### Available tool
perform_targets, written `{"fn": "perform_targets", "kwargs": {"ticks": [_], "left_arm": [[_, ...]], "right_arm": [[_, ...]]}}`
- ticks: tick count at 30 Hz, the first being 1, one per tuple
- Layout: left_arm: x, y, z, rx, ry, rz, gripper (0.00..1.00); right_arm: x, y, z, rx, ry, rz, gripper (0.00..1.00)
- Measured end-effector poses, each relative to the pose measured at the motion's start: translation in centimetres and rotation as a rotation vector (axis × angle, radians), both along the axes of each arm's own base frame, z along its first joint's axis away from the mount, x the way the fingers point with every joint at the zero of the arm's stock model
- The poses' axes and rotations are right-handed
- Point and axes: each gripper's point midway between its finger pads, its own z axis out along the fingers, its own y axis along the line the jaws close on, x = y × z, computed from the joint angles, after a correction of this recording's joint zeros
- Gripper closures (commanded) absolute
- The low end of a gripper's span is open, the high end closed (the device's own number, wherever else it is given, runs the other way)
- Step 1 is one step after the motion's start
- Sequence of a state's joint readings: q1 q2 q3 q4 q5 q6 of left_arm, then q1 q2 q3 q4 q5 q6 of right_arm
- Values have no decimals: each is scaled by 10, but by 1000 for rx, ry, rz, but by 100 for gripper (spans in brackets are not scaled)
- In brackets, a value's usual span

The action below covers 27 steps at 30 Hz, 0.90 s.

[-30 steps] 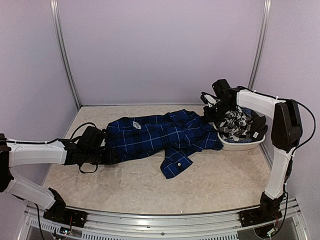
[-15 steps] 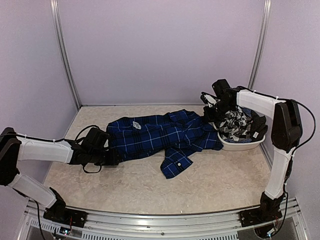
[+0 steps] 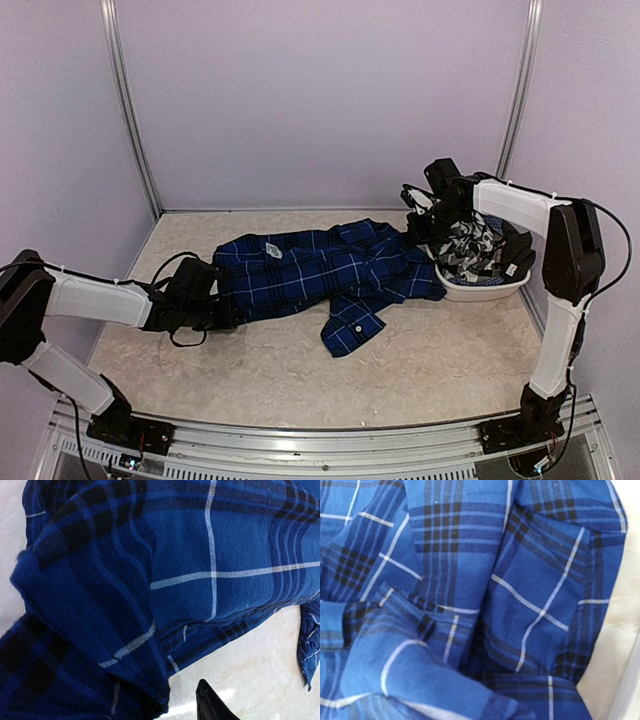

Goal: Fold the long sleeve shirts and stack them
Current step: Pick up the crumpled shirt from the center of the board.

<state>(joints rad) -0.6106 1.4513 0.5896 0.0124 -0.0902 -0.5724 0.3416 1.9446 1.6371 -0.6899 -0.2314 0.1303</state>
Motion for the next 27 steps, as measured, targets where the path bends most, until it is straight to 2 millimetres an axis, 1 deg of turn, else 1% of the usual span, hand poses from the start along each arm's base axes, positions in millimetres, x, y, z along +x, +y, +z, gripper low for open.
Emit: {"fn": "perform_targets", "kwargs": {"ticks": [5,8,10,11,13,15,18,22,24,26,27], "left_arm": [[6,-2,-1,-16,-15,9,73],[8,-4,-2,-24,-18,5,86],[9,-6,-1,-35,-20,0,98],[10,-7,0,-43,-21,-5,100],[11,-8,4,-64,-20,-16,100],[12,-7,15,-92,-29,-24,100],[20,-5,57,-162,-95,-27,100],[35,2,141,-263,-248,-22,100],[43,14,189,-317,-338,-10,100],[49,31,229,-352,-417,14,100],[51,38,245,-365,-447,22,100]], "right_arm": [[-1,0,2,3,-3,4,100],[-6,1,6,15,-4,11,100],[-10,0,9,21,-6,14,100],[-14,0,11,24,-7,15,100],[-21,-2,17,31,-11,18,100],[-29,-3,29,44,-30,22,100],[-41,-6,54,69,-74,30,100],[-59,-7,100,119,-161,53,100],[-70,-7,126,149,-213,71,100],[-80,-8,149,177,-263,90,100],[-84,-7,160,188,-283,100,100]]}}
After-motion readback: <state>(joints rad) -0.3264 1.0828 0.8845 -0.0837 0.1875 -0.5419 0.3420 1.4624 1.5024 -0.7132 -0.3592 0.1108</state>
